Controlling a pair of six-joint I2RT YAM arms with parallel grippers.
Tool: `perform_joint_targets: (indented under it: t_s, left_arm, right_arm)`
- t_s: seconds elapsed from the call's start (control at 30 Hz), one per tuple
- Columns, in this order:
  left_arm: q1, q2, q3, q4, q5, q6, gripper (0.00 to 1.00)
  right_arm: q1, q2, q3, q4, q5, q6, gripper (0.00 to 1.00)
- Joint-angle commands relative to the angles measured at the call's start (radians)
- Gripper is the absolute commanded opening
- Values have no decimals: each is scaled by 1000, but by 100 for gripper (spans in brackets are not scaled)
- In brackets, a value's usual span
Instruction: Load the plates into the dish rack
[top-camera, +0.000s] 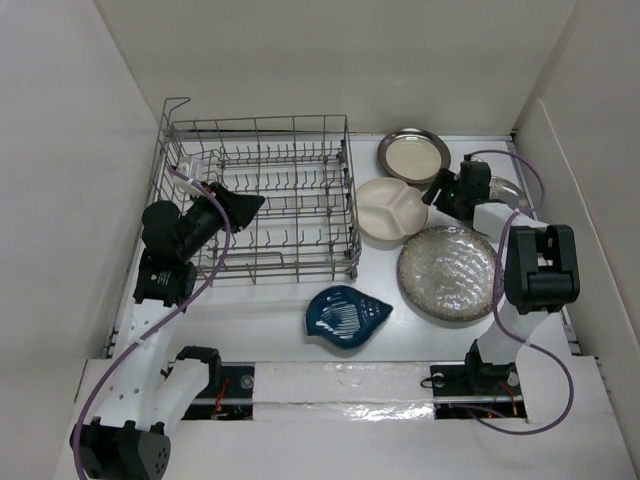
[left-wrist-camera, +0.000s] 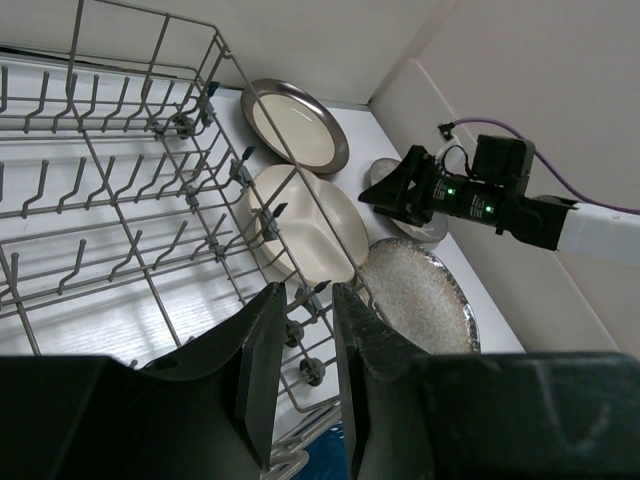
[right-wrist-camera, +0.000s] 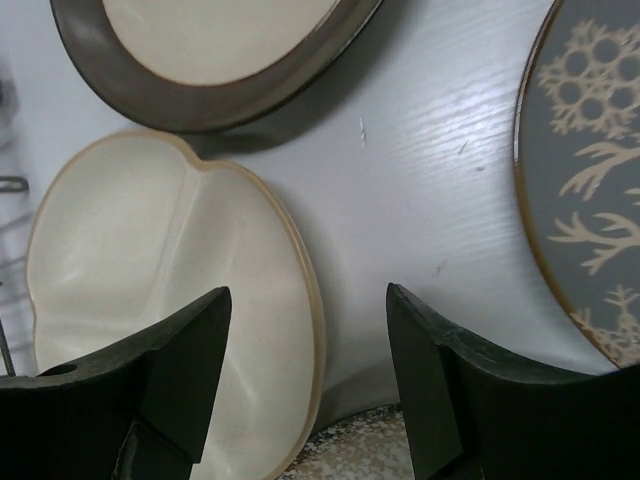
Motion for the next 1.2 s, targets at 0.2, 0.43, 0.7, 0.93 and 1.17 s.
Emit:
perform_joint_targets:
  t_s: [0.2, 0.43, 0.7, 0.93, 1.17]
  left_arm:
    - [-5, -16, 6, 32, 9, 10, 23]
    - [-16, -18, 9, 22, -6, 17, 23]
    - [-25, -7, 17, 19, -9, 19, 23]
    - [-25, -12, 23, 12, -18, 24, 23]
    - [-36, -24, 31, -4, -41, 34, 22]
  right_arm:
    - [14, 101, 57, 44, -59, 29, 67]
    - [14, 170, 82, 61, -126, 41, 62]
    - [5, 204, 131, 7, -175, 39, 56]
    - [-4, 220, 157, -67, -217, 19, 49]
    - [-13, 206, 143, -102, -228, -4, 42]
